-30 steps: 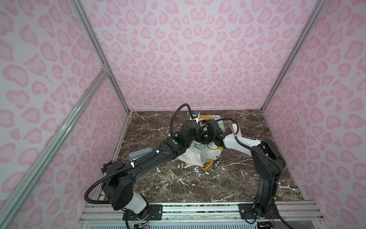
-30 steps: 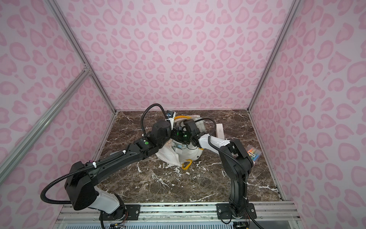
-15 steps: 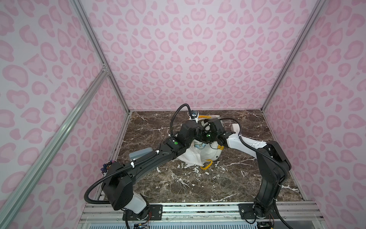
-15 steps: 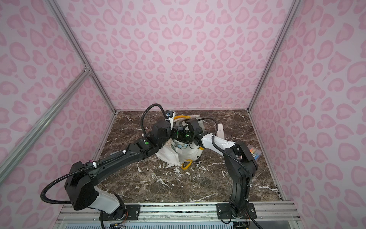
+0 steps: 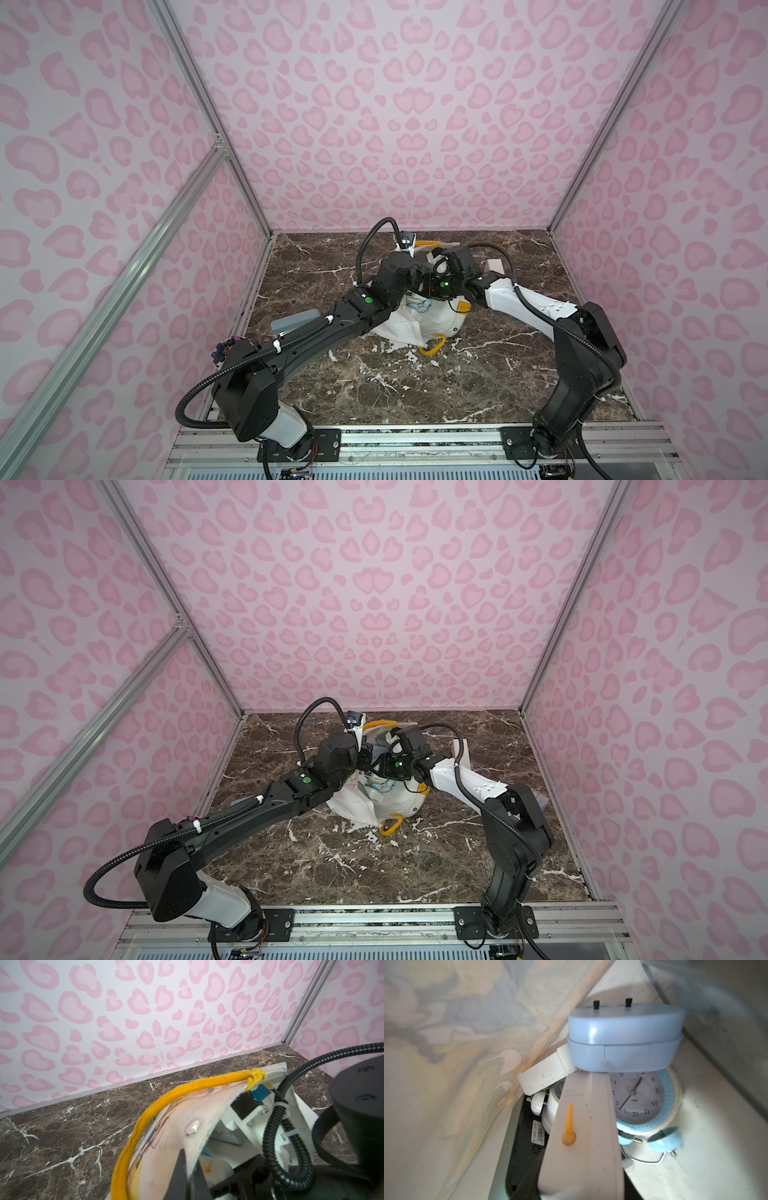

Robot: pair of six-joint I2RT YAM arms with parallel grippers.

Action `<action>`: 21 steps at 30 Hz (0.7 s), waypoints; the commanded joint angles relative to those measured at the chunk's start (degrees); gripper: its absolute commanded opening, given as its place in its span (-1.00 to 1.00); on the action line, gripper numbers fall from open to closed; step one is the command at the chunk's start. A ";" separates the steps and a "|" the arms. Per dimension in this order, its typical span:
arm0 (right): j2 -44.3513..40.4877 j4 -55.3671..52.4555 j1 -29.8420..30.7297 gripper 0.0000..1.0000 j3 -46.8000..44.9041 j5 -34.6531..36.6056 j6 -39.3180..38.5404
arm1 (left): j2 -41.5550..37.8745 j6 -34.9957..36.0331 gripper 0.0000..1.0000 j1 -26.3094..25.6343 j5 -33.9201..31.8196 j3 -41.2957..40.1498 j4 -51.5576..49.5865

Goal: Take the alarm clock out of the canvas bag
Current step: Pick up the alarm from the canvas bag.

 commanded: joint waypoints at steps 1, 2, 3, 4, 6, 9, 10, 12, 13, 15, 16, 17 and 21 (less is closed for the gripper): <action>-1.46 -1.90 -0.45 -0.43 -0.57 -0.38 -3.77 | -0.81 0.83 -0.93 -0.01 -1.30 -0.23 4.16; -1.94 -2.26 -0.64 -0.44 -0.61 -0.64 -4.33 | -0.76 0.83 -0.93 -0.02 -1.36 -0.28 4.06; -2.31 -2.47 -0.90 -0.44 -0.86 -0.94 -4.75 | -0.82 0.85 -0.93 -0.04 -1.45 -0.17 4.10; -2.76 -2.47 -1.23 -0.44 -1.20 -1.45 -5.17 | -0.79 0.84 -0.93 -0.01 -1.53 -0.15 4.11; -3.56 -2.48 -1.84 -0.44 -1.84 -2.39 -5.77 | -0.77 0.76 -0.93 -0.01 -1.72 -0.06 3.88; -5.03 -2.87 -2.27 -0.45 -2.75 -2.94 -7.73 | -0.78 0.63 -0.93 -0.01 -2.53 -0.06 3.39; -5.59 -3.19 -2.32 -0.45 -2.89 -2.86 -8.48 | -0.77 0.71 -0.93 -0.01 -2.67 -0.06 3.32; -6.57 -3.52 -2.42 -0.45 -3.42 -2.89 -9.80 | -0.75 0.80 -0.93 -0.04 -2.76 -0.06 3.16; -7.05 -3.45 -2.63 -0.45 -3.80 -2.85 -10.23 | -0.72 0.72 -0.93 -0.01 -2.77 -0.04 3.15; -7.91 -3.11 -2.98 -0.45 -4.61 -2.60 -10.37 | -0.72 0.70 -0.93 -0.06 -2.77 0.03 3.14; -8.32 -2.87 -3.14 -0.45 -5.05 -2.58 -10.43 | -0.75 0.69 -0.93 -0.01 -2.76 0.06 3.21; -8.64 -2.63 -3.32 -0.45 -5.35 -2.59 -10.36 | -0.69 0.55 -0.93 -0.04 -2.76 0.11 3.18; -9.96 -2.55 -3.63 -0.45 -6.04 -2.34 -11.30 | -0.69 0.62 -0.93 -0.02 -3.09 0.05 3.12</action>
